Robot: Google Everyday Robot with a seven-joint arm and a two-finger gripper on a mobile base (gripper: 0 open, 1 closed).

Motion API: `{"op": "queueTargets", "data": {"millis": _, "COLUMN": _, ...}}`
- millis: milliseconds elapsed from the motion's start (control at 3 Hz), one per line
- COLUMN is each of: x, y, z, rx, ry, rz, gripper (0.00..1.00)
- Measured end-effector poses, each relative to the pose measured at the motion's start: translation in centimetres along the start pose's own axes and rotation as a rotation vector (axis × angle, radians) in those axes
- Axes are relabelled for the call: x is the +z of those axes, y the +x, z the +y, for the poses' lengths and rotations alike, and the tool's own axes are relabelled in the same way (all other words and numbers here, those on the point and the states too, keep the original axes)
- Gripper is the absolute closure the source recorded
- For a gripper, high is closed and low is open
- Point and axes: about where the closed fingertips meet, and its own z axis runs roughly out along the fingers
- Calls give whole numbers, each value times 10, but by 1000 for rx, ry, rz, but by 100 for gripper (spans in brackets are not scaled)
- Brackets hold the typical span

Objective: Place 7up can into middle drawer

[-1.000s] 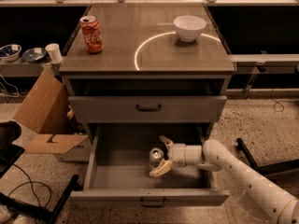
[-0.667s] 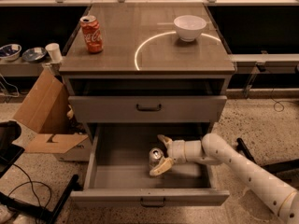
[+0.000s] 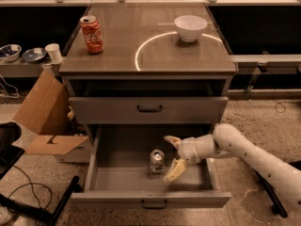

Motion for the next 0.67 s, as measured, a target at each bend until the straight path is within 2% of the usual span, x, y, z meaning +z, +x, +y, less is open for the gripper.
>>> {"op": "queueTargets", "data": {"millis": 333, "x": -39, "y": -20, "z": 32, "rx": -67, "ry": -23, "rz": 71, "gripper": 0}}
{"op": "queueTargets", "data": {"millis": 667, "x": -81, "y": -57, "z": 46, "rx": -103, "ry": -63, "rz": 183, "gripper": 0}}
